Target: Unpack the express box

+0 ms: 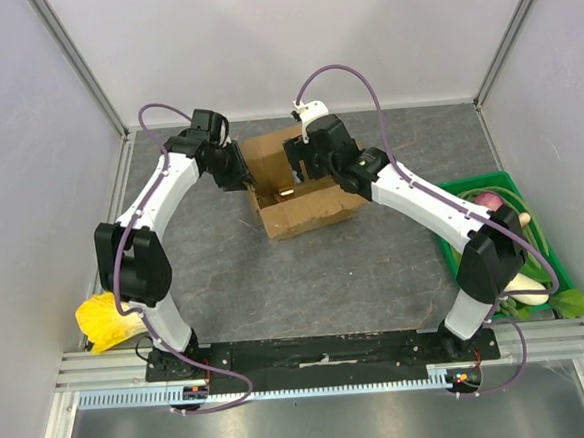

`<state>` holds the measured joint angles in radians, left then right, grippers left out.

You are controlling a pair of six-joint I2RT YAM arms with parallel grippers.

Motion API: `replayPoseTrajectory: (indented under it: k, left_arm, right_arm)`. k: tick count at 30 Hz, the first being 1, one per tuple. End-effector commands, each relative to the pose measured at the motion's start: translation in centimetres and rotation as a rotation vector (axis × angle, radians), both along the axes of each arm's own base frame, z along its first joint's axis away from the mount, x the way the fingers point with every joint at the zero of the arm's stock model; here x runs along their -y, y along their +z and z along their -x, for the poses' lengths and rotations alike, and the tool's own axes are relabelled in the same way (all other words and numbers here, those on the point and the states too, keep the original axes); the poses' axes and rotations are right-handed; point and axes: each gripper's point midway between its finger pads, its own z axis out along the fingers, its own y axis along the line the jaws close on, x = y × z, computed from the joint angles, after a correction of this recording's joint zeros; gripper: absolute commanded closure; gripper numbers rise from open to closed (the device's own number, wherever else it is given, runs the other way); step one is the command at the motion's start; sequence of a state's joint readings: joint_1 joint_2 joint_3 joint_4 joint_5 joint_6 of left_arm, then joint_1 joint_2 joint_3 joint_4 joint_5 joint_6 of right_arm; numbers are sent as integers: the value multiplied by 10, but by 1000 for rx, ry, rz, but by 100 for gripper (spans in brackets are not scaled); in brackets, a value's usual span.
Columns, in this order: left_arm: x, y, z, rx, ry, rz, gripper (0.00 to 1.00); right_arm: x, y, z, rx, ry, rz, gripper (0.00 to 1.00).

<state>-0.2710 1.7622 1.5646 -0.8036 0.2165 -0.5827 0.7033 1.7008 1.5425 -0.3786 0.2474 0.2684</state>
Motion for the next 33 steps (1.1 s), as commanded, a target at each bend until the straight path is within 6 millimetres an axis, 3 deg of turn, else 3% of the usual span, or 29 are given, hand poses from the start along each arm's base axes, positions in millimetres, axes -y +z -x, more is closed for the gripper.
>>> replayPoseTrajectory:
  k: [1,5,13,23,24,25,27,28,30,31,33]
  left_arm:
    - [-4,15,-14,62,-47,-63,70]
    - [-7,16,-20,85,-109,-108,92]
    - [-33,16,-27,192,-307,-315,98]
    - [5,26,-16,343,-676,-150,98]
    - [6,27,-17,351,-688,-136,96]
    - [6,27,-20,353,-690,-136,84]
    - [3,27,-28,342,-659,-146,75]
    - [2,30,-31,344,-643,-156,51]
    - [3,32,-32,331,-614,-142,43]
    - [3,33,-32,332,-605,-133,32]
    - [2,37,-29,324,-576,-125,25]
  right_arm:
    - [20,20,-3,52,-51,2,16]
    - [29,23,-3,61,-67,17,16]
    - [39,32,-2,78,-61,43,16]
    - [41,36,2,75,-7,93,15]
    - [41,34,2,72,0,101,15]
    - [41,32,2,66,2,105,14]
    - [46,29,0,59,-9,112,14]
    - [47,28,-1,55,-18,113,14]
    - [52,27,-3,49,-31,112,14]
    - [53,27,-4,48,-32,113,14]
    - [55,27,-4,48,-33,114,14]
